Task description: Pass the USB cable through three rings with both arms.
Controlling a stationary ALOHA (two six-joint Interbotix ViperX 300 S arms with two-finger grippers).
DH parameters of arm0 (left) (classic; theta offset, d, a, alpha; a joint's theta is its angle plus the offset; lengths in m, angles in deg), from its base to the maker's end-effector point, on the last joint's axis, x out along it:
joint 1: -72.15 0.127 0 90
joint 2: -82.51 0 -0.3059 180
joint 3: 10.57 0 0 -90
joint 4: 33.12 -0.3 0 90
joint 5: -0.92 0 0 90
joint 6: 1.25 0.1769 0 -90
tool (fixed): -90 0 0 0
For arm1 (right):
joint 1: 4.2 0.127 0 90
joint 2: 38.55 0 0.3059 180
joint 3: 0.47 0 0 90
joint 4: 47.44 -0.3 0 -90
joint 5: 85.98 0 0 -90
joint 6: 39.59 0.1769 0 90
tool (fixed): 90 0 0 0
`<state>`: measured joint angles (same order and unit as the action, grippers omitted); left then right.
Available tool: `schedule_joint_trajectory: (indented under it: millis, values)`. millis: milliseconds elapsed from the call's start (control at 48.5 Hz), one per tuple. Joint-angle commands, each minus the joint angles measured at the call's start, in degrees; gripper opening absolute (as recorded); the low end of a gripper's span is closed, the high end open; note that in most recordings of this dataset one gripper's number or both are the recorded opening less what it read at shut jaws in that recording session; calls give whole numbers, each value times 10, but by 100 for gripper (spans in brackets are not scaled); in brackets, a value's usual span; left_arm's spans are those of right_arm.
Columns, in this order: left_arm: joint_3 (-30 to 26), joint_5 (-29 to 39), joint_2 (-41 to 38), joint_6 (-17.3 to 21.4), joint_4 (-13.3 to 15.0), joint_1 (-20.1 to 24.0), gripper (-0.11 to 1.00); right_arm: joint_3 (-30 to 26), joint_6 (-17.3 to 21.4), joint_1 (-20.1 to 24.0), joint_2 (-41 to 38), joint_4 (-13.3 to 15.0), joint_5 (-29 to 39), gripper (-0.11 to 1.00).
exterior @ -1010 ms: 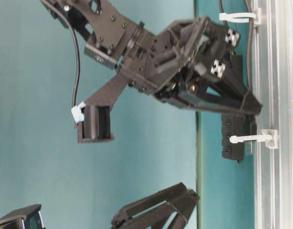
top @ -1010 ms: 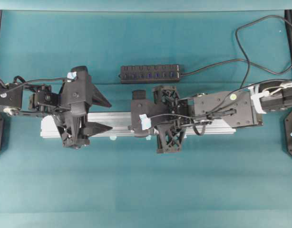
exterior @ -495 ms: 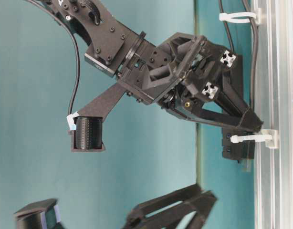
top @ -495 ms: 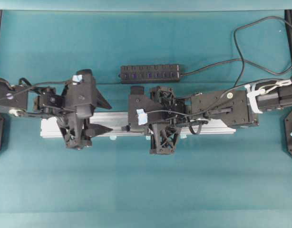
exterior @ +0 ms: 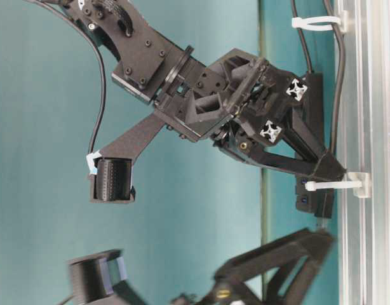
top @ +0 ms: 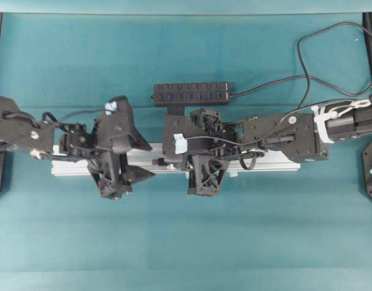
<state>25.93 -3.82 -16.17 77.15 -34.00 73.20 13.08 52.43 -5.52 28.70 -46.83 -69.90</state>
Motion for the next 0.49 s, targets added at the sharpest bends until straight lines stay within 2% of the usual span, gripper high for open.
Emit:
schedule_joint_trajectory:
  millis: [0, 227, 474]
  values:
    - [-11, -11, -14, -1, -1, 1, 80, -8, 5, 0, 3, -2, -5, -7]
    - [-36, -37, -57, -2, -1, 3, 80, -6, 5, 0, 4, -2, -5, -7]
    - [-42, -38, -63, 4, -1, 4, 77, -6, 5, 0, 4, -2, -5, -7]
